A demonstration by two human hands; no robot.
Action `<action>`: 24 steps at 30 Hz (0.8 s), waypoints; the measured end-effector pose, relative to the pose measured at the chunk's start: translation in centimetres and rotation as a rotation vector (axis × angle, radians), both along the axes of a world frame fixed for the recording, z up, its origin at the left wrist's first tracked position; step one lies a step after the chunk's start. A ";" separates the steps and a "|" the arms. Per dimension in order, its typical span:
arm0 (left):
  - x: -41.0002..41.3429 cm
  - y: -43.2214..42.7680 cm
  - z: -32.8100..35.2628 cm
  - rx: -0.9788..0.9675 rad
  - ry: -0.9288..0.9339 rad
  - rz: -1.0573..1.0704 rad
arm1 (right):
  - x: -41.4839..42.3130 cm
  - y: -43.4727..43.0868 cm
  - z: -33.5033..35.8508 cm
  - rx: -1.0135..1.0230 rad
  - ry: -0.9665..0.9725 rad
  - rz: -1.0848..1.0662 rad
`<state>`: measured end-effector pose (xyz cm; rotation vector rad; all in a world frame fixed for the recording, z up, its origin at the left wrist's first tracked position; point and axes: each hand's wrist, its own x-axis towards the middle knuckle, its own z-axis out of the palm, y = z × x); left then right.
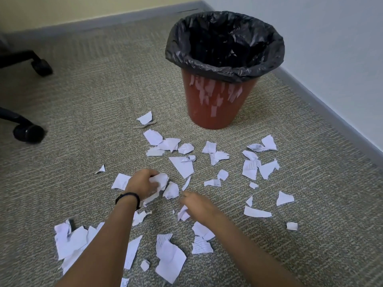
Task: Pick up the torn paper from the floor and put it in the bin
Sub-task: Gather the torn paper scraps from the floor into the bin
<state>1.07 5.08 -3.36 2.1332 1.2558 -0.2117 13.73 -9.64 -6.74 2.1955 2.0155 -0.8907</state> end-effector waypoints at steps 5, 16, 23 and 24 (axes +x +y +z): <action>3.6 0.4 4.9 -0.260 -0.486 0.236 | 3.5 -0.7 4.2 -0.050 0.529 -0.499; 17.1 2.3 22.0 -0.470 -1.029 0.301 | 14.9 5.3 23.4 0.826 1.292 -1.060; 19.6 2.6 24.4 -0.671 -1.147 0.509 | 16.5 7.1 27.3 0.885 1.545 -1.177; 19.5 2.5 24.4 -0.674 -1.154 0.498 | 16.4 6.9 27.5 0.889 1.560 -1.149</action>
